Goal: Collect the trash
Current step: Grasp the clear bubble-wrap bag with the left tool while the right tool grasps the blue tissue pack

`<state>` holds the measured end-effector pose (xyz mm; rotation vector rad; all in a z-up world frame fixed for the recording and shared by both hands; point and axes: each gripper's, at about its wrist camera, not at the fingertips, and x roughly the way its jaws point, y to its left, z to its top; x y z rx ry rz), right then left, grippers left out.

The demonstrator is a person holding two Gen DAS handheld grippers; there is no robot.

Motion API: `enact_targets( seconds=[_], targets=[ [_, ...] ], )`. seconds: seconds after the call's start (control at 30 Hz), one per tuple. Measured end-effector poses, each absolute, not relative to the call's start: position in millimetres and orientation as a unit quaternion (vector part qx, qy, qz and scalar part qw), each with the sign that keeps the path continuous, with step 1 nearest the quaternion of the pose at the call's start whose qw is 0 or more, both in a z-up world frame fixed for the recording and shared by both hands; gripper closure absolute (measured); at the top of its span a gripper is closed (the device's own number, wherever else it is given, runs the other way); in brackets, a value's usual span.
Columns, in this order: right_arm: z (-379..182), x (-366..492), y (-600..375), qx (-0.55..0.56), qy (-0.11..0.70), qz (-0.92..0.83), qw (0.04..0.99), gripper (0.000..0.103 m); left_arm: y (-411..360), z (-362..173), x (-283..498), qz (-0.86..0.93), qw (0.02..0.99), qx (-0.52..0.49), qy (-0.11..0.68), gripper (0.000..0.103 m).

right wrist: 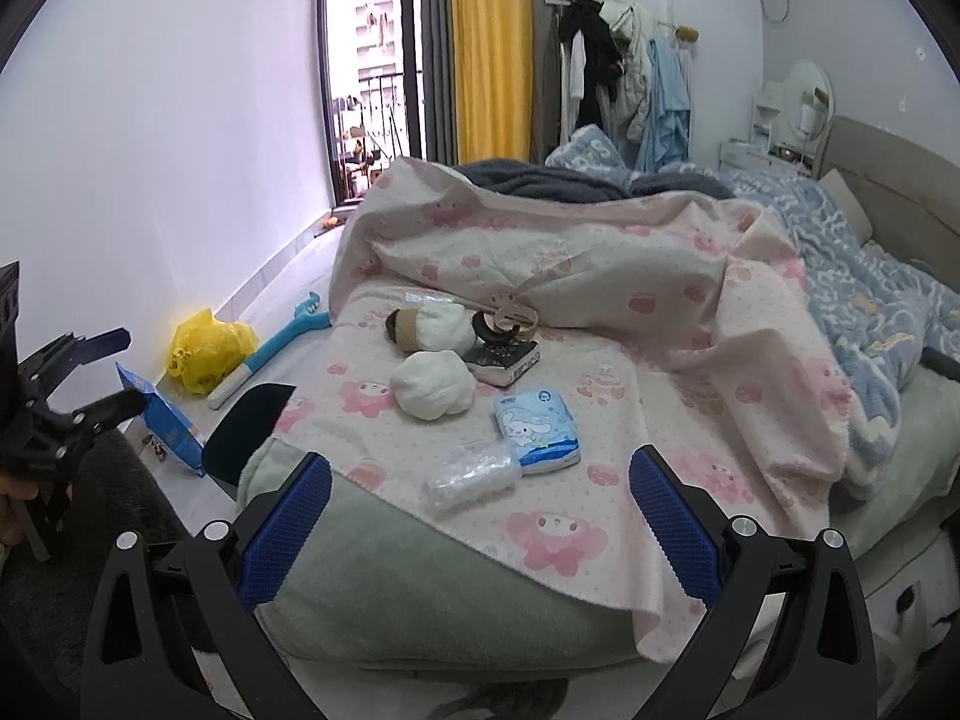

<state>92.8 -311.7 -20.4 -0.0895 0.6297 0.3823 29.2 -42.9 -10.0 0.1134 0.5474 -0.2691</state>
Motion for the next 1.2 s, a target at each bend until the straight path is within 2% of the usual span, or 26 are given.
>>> enact_targets(
  seconds=[0.17, 0.33, 0.47, 0.63, 1.2],
  targets=[
    [-31.4, 127.7, -317.4, -0.033, 0.336, 0.198, 0.92, 0.011, -47.8, -8.7, 41.5, -0.164, 0.944, 0.045, 0.282, 0.003],
    [-45.2, 157.4, -321.5, -0.036, 0.358, 0.214, 0.908, 0.013, -62.8, -13.5, 56.5, -0.199, 0.937, 0.05, 0.284, 0.004],
    [-56.2, 180.1, -319.0, -0.05, 0.375, 0.215, 0.901, 0.02, -80.8, -26.4, 71.4, -0.229, 0.928, 0.056, 0.29, 0.005],
    [-71.3, 206.8, -312.6, -0.067, 0.401, 0.227, 0.885, 0.025, -103.6, -41.4, 84.3, -0.267, 0.913, 0.075, 0.298, 0.011],
    [-108.1, 262.2, -299.4, -0.091, 0.458, 0.236, 0.852, 0.026, -152.6, -82.6, 110.6, -0.351, 0.869, 0.091, 0.336, 0.031]
  ],
)
